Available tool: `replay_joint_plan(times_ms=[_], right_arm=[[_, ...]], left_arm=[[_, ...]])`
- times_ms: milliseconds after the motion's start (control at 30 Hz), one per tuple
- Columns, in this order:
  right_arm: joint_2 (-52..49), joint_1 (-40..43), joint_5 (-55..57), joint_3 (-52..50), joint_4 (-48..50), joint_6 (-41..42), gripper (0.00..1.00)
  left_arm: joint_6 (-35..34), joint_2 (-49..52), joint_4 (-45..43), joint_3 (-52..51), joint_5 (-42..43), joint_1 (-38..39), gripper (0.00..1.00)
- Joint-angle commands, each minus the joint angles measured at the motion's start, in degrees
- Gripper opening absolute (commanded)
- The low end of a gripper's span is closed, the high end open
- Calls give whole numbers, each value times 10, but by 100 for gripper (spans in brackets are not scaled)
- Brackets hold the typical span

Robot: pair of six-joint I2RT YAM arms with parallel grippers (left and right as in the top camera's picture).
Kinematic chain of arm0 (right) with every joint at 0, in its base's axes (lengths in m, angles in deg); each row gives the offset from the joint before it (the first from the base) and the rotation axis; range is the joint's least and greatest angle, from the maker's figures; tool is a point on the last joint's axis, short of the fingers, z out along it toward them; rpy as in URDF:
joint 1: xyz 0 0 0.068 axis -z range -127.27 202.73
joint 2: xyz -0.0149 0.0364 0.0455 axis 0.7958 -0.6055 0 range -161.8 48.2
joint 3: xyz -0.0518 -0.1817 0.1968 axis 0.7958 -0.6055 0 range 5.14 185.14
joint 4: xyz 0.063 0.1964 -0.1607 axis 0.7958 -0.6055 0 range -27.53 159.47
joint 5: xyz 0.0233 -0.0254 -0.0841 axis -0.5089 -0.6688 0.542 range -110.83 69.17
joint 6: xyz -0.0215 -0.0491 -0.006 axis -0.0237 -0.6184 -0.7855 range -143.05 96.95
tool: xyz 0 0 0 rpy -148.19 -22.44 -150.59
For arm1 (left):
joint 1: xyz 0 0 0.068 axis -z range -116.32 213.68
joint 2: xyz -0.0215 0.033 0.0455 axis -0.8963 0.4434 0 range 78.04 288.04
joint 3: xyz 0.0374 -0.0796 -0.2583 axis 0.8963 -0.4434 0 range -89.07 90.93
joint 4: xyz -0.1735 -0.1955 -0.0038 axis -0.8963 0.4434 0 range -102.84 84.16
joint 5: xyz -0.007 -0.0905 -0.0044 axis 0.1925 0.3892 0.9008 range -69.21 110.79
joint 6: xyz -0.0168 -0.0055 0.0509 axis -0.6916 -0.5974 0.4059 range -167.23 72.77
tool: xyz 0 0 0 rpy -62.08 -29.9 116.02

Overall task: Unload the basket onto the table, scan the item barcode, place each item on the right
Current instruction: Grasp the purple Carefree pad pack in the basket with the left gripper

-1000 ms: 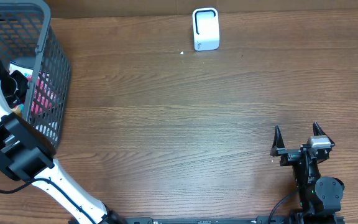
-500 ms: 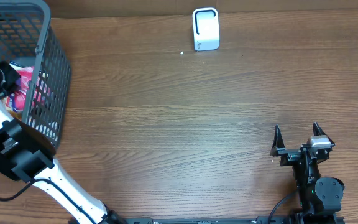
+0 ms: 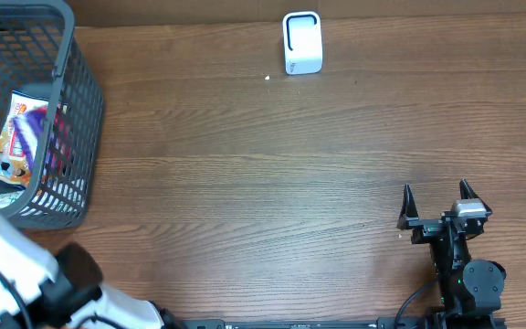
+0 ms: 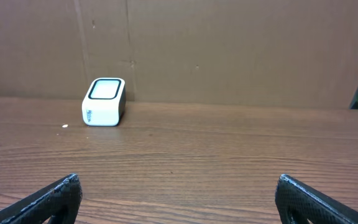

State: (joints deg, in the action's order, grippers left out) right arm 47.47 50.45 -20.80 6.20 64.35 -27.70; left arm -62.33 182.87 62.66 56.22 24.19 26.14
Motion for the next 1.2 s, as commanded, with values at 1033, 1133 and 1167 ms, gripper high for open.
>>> replay_joint_plan(times_ms=[1033, 1133, 1167], right_arm=[[6, 0, 3, -6, 3, 3, 100], [6, 0, 3, -6, 3, 3, 100], [6, 0, 3, -6, 3, 3, 100]], left_arm=[[98, 227, -12, -57, 75, 4, 90], [126, 253, -14, -57, 95, 10, 91], [135, 259, -15, -57, 103, 13, 91]])
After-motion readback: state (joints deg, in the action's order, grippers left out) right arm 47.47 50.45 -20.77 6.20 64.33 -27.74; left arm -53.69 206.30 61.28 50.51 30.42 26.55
